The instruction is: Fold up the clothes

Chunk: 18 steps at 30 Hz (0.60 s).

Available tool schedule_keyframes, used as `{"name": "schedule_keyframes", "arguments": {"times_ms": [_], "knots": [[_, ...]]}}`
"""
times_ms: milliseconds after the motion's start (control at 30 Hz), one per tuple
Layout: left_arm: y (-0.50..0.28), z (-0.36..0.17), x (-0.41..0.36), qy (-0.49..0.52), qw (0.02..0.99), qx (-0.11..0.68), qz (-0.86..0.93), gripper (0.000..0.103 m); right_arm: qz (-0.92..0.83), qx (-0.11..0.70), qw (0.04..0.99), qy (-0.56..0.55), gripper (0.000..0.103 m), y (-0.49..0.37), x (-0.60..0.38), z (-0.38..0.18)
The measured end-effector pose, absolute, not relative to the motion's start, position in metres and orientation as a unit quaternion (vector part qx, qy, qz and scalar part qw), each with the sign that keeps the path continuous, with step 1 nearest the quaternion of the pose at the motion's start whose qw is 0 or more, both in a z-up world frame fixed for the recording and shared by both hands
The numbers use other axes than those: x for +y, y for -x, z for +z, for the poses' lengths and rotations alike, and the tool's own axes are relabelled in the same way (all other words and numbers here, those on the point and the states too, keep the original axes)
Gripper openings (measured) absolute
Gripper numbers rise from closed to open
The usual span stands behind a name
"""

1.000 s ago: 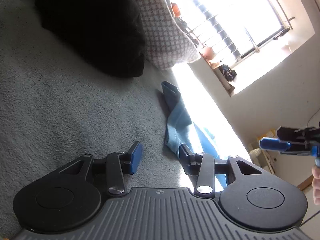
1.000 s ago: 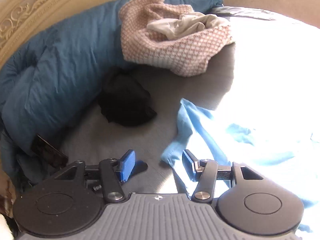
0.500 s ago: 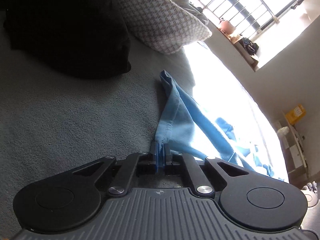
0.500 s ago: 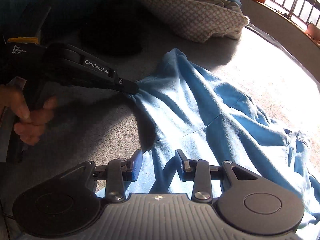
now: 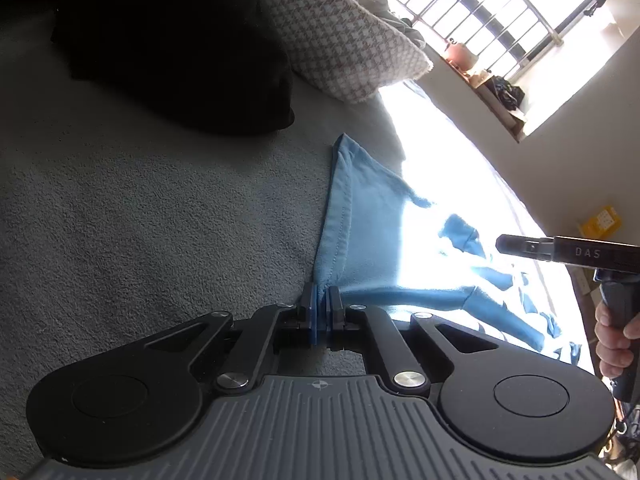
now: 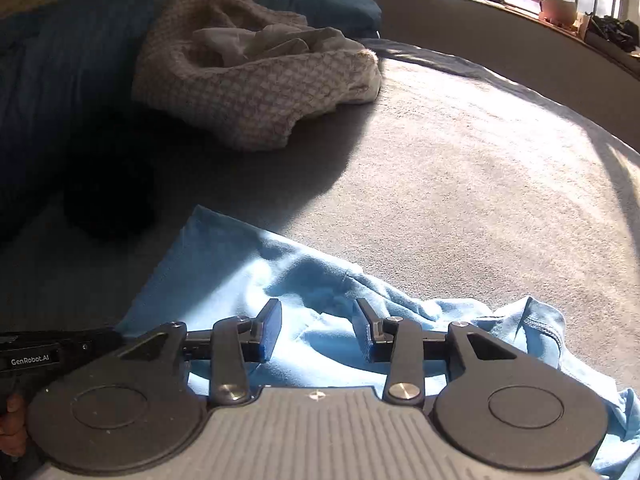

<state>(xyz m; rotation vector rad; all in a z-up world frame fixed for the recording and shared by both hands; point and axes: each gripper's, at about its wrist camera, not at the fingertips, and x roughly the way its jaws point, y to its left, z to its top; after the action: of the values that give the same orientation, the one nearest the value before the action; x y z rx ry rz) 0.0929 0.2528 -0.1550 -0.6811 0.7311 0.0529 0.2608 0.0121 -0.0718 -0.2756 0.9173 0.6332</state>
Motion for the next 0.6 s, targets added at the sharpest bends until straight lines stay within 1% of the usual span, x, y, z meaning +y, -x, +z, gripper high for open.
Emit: {"name": "schedule_keyframes", "arguments": {"times_ms": [133, 167, 200, 267, 300, 333, 467, 600], "knots": [[-0.094, -0.154, 0.252, 0.322, 0.879, 0.349, 0.026, 0.004, 0.31, 0.446, 0.829, 0.131, 0.043, -0.292, 0.027, -0.09], [-0.094, -0.154, 0.251, 0.32, 0.88, 0.348, 0.026, 0.004, 0.316, 0.451, 0.824, 0.13, 0.048, -0.296, 0.031, -0.093], [-0.094, -0.154, 0.251, 0.319, 0.881, 0.348, 0.027, 0.004, 0.321, 0.457, 0.819, 0.13, 0.051, -0.299, 0.035, -0.097], [-0.093, -0.153, 0.25, 0.315, 0.883, 0.346, 0.028, 0.004, 0.322, 0.472, 0.808, 0.144, 0.044, -0.305, 0.044, -0.107], [-0.092, -0.153, 0.25, 0.313, 0.884, 0.345, 0.029, 0.004, 0.318, 0.481, 0.802, 0.159, 0.021, -0.308, 0.048, -0.114], [-0.092, -0.153, 0.25, 0.311, 0.885, 0.345, 0.029, 0.004, 0.32, 0.474, 0.804, 0.163, 0.005, -0.309, 0.05, -0.114], [-0.09, -0.152, 0.248, 0.303, 0.889, 0.341, 0.031, 0.004, 0.325, 0.432, 0.827, 0.156, 0.004, -0.309, 0.059, -0.109], [-0.089, -0.151, 0.246, 0.295, 0.893, 0.338, 0.034, 0.005, 0.307, 0.414, 0.844, 0.147, 0.004, -0.311, 0.065, -0.123]]}}
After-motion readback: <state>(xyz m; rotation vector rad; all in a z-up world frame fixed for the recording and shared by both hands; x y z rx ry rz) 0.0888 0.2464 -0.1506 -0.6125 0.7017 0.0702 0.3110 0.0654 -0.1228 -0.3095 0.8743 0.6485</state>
